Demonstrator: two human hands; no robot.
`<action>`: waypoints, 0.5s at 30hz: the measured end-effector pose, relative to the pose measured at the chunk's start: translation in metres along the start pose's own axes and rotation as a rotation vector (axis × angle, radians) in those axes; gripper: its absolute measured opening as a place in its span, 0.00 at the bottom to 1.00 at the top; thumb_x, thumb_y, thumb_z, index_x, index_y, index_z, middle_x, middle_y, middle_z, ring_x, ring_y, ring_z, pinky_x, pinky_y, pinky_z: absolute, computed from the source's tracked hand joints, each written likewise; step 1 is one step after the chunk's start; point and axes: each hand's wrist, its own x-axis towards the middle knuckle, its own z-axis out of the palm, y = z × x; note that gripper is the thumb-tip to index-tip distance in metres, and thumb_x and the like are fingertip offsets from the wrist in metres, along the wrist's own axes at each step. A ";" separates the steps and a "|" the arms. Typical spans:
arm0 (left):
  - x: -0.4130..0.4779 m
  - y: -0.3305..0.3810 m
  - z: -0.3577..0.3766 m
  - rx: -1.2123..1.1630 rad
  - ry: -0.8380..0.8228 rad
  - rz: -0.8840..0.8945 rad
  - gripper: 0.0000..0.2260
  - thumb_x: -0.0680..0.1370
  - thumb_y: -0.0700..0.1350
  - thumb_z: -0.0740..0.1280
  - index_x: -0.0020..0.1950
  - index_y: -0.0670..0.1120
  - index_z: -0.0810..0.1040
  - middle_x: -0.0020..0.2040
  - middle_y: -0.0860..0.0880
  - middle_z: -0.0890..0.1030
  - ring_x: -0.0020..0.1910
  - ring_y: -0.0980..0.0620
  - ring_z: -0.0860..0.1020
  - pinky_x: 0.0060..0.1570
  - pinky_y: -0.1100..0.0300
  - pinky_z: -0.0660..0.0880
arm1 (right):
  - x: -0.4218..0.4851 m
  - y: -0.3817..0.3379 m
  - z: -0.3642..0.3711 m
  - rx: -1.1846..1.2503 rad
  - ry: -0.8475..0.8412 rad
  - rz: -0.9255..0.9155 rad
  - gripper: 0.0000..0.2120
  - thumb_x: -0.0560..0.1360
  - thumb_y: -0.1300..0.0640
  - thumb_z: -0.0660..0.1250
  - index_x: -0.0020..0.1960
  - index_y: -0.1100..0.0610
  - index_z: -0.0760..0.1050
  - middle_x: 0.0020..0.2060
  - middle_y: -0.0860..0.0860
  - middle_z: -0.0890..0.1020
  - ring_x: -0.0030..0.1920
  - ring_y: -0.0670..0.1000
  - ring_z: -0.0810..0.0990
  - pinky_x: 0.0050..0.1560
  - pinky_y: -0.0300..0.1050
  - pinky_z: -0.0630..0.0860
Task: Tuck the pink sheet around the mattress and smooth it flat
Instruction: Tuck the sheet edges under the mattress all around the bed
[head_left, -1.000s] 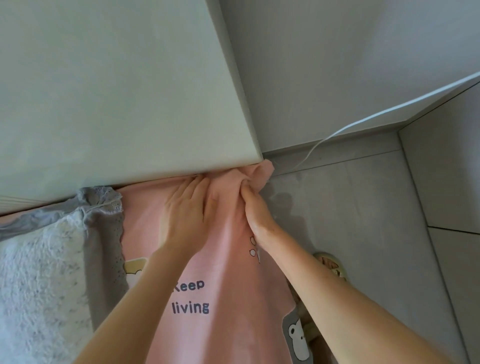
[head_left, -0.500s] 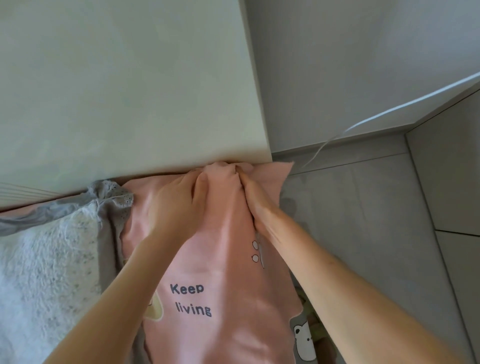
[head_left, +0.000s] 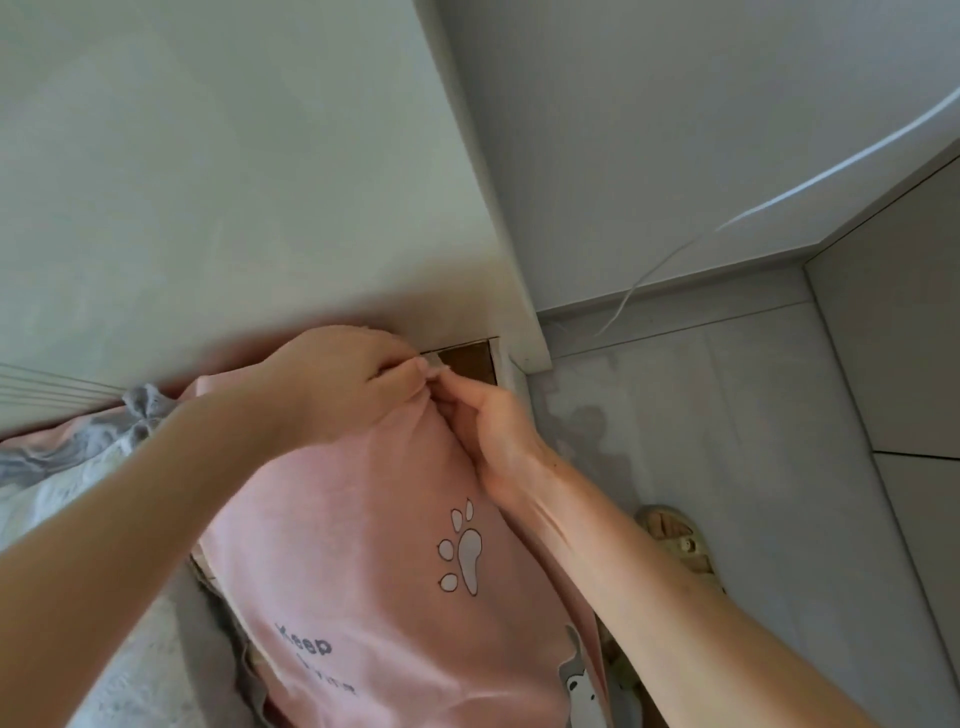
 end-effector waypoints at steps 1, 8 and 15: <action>0.001 -0.001 -0.001 0.026 -0.019 -0.029 0.37 0.66 0.65 0.38 0.54 0.51 0.79 0.49 0.56 0.78 0.55 0.53 0.74 0.56 0.62 0.67 | -0.004 0.001 -0.001 0.042 -0.033 0.011 0.15 0.78 0.51 0.57 0.54 0.54 0.81 0.51 0.53 0.83 0.57 0.53 0.78 0.62 0.46 0.72; -0.004 0.009 -0.002 0.065 -0.045 -0.231 0.16 0.77 0.57 0.51 0.36 0.54 0.73 0.44 0.52 0.78 0.49 0.47 0.74 0.52 0.49 0.74 | -0.028 0.016 -0.007 -0.093 0.064 0.017 0.18 0.78 0.42 0.58 0.58 0.50 0.79 0.53 0.49 0.84 0.54 0.48 0.80 0.58 0.46 0.74; 0.011 0.015 -0.007 -0.014 -0.067 -0.310 0.15 0.80 0.50 0.57 0.39 0.47 0.78 0.43 0.48 0.78 0.47 0.45 0.74 0.45 0.57 0.67 | -0.016 0.021 -0.017 -0.209 -0.068 0.363 0.26 0.74 0.33 0.57 0.48 0.52 0.82 0.44 0.53 0.85 0.44 0.52 0.82 0.54 0.48 0.76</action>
